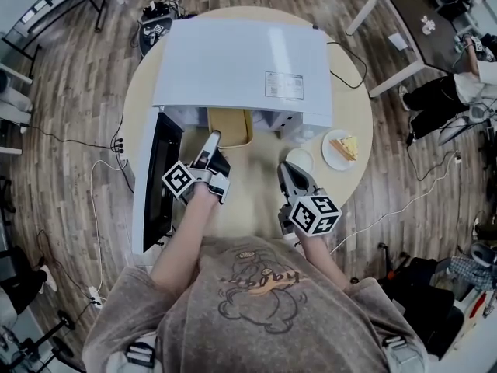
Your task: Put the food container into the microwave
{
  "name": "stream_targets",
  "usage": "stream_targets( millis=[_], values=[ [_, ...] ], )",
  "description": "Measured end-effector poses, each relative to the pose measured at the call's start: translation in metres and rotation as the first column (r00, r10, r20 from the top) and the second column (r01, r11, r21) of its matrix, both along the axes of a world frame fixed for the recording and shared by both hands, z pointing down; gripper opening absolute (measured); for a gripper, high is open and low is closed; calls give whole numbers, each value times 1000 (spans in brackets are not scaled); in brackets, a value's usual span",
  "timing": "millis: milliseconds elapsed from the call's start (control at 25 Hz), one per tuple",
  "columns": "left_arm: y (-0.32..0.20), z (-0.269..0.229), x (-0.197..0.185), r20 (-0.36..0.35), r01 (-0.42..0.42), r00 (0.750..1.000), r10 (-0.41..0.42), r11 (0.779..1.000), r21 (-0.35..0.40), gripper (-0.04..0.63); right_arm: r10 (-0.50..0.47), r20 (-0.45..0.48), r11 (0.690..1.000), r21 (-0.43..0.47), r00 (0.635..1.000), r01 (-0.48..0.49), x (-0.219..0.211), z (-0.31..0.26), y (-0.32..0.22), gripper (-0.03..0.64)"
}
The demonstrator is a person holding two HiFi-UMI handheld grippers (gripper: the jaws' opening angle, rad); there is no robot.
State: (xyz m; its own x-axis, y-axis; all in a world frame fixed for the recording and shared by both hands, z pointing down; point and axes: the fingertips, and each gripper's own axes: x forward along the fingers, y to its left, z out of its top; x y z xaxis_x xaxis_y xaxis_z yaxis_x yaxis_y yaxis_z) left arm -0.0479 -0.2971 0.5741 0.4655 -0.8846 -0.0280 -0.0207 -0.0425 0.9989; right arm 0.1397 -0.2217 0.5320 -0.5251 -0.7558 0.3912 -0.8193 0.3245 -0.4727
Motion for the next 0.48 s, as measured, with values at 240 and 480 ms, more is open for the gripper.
stream_targets(
  millis=[240,480],
  values=[
    [-15,7,-5,2,27,1000,-27,1000,-6,245,9,-3,1000,-7,1000,-9,3,0,-3,0],
    [-29,10,0,0,30,1000,-30,1000,-2,245,19,-6,1000,-18,1000,-19,8,4,-3,0]
  ],
)
